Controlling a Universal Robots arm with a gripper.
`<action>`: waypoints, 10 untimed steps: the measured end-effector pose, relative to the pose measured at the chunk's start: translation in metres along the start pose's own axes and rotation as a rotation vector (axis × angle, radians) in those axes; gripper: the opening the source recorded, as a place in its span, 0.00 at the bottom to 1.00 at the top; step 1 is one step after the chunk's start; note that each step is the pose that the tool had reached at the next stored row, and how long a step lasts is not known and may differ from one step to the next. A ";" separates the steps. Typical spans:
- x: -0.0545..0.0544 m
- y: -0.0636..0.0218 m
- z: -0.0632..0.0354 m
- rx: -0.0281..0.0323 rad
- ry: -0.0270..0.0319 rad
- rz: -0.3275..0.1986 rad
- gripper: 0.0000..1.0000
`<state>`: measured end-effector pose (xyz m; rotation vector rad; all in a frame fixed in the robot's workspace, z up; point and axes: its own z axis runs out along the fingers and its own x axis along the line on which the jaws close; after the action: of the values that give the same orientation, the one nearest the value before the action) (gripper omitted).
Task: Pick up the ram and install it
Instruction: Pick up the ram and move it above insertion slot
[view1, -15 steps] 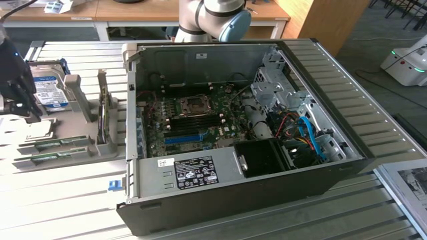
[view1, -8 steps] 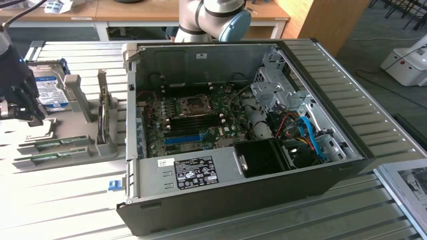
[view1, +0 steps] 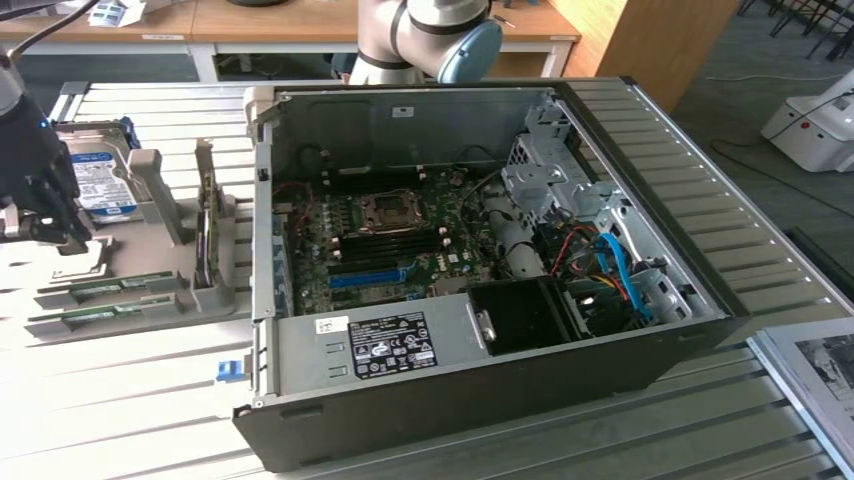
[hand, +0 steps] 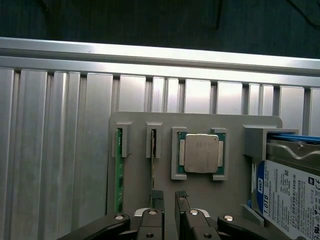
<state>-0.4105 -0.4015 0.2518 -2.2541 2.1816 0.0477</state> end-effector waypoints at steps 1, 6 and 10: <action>0.000 0.0001 0.0001 0.0002 -0.0001 0.000 0.24; 0.007 0.0002 -0.0002 0.0000 0.0000 0.000 0.24; 0.014 0.0005 -0.0003 0.0001 0.0000 0.000 0.24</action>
<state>-0.4106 -0.4154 0.2517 -2.2541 2.1816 0.0476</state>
